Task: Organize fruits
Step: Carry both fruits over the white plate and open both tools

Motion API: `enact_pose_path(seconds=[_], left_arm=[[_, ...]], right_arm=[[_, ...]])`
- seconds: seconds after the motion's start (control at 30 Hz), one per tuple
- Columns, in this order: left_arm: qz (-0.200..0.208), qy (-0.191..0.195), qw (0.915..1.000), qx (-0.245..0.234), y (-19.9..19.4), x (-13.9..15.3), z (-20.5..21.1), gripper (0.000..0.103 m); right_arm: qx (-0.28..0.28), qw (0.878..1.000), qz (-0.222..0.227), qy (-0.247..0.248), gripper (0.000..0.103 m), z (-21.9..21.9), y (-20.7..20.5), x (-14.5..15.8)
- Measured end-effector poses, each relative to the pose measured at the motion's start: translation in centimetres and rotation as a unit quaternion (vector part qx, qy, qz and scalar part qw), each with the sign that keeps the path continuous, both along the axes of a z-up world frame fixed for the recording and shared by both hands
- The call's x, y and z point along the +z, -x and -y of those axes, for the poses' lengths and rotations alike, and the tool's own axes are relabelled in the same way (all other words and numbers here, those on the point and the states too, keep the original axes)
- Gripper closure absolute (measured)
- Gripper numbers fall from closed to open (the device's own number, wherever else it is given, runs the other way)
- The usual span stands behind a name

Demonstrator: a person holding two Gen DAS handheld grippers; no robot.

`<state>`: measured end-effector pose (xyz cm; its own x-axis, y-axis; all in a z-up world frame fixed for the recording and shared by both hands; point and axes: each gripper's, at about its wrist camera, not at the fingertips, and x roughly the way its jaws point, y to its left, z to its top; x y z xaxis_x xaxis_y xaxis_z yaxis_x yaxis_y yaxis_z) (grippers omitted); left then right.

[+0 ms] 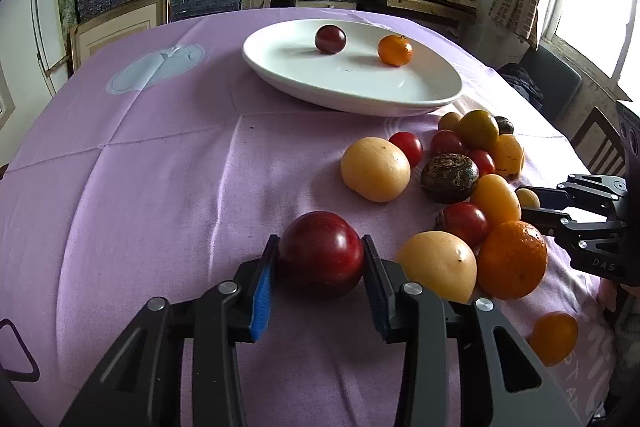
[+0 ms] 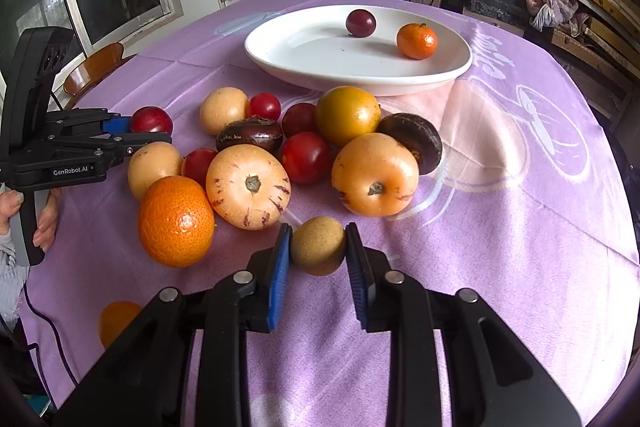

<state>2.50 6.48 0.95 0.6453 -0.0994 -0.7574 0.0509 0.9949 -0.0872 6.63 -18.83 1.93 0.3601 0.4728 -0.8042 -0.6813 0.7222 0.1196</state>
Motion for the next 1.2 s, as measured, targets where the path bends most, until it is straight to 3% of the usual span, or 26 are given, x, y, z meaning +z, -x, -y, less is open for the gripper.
enact_pose_path(seconds=[0.2, 0.4, 0.57, 0.7, 0.87, 1.0, 1.1, 1.2], left_arm=[[0.006, 0.019, 0.9998, 0.002, 0.3, 0.1, -0.6, 0.063], [0.045, -0.015, 0.9987, 0.017, 0.9, 2.6, 0.0, 0.063], [0.097, -0.034, 0.9943, 0.029, -1.3, 8.1, 0.5, 0.063], [0.119, -0.026, 0.992, 0.034, -5.3, 10.0, 1.5, 0.063], [0.101, -0.023, 0.9929, 0.059, -10.1, 7.3, 1.8, 0.063], [0.071, -0.021, 0.9959, 0.051, -11.6, 4.7, 1.5, 0.063], [0.059, -0.008, 0.9973, 0.042, -12.1, 4.0, 1.4, 0.063], [0.054, -0.018, 0.9976, 0.039, -12.2, 3.4, 1.7, 0.063]], right_arm=[[-0.002, 1.0, -0.01, -0.012, 0.077, 0.3, -0.2, 0.0], [-0.017, 0.999, -0.002, -0.035, 0.077, 1.3, -0.5, 0.8], [-0.023, 0.997, 0.044, -0.055, 0.077, 1.4, -2.0, 5.7], [-0.052, 0.992, 0.078, -0.086, 0.077, -0.1, -5.7, 9.1], [-0.082, 0.987, 0.061, -0.122, 0.077, -3.2, -10.3, 7.4], [-0.081, 0.99, 0.066, -0.094, 0.077, -4.2, -11.4, 5.3], [-0.088, 0.99, 0.053, -0.093, 0.077, -4.1, -12.4, 4.3], [-0.087, 0.992, 0.046, -0.079, 0.077, -4.3, -12.8, 3.2]])
